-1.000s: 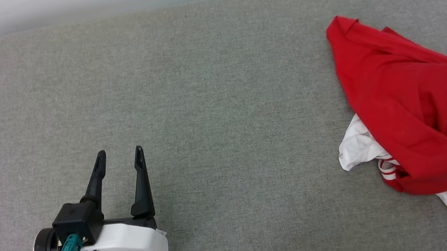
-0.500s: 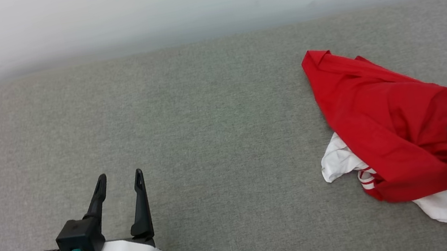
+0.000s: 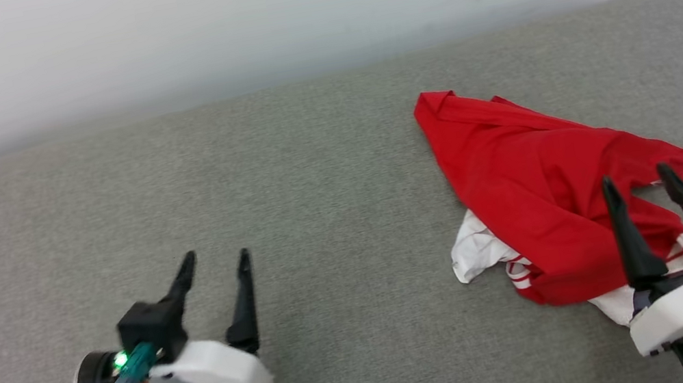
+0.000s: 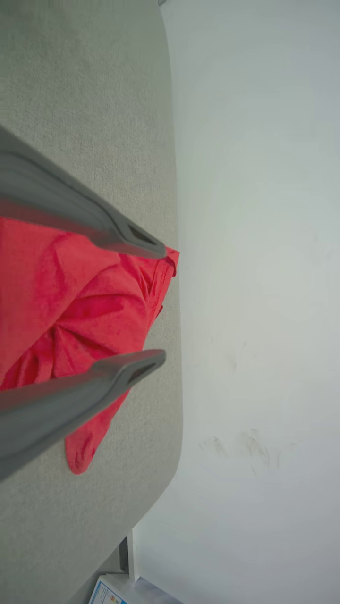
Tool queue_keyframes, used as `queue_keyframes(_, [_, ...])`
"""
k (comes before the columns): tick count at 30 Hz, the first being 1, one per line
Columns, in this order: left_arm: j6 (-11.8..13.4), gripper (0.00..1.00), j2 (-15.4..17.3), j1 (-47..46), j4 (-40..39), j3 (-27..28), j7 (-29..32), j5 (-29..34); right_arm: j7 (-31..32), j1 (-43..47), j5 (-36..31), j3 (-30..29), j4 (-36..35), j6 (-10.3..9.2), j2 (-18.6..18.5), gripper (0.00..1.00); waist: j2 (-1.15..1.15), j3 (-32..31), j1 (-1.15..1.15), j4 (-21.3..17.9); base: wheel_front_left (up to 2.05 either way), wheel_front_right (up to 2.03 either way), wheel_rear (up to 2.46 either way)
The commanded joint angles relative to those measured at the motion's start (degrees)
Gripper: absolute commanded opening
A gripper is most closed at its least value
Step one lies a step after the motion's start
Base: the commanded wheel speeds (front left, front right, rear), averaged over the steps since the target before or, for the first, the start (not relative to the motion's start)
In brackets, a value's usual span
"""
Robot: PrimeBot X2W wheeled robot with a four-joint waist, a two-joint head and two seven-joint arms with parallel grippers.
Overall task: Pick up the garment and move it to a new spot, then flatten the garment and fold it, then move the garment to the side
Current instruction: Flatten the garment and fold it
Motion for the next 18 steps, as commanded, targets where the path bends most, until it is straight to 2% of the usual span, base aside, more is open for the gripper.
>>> queue_keyframes(1, [-1.1, 1.00, -0.3, -1.7, 0.4, -1.2, 1.7, -0.1, 0.6, 1.7, 0.3, 0.7, -1.9, -0.06, 0.2, 1.00, 0.00, 0.4, 0.00, -1.2, 0.00, 0.00, 0.00])
queue_keyframes(11, [-9.5, 1.00, -2.4, -13.5, 4.7, -10.1, 18.7, -2.6, 2.4, 5.4, 3.9, 3.2, -8.9, -0.05, 0.2, 1.00, 0.00, 4.9, 0.00, -7.0, 0.00, 0.00, 0.00])
queue_keyframes(18, [-12.9, 1.00, -3.1, -21.7, 8.0, -18.3, 30.7, -4.3, 0.4, 4.2, 5.8, 3.1, -8.7, -0.05, 0.3, 1.00, 0.00, 9.3, 0.00, -9.9, 0.00, 0.00, 0.00])
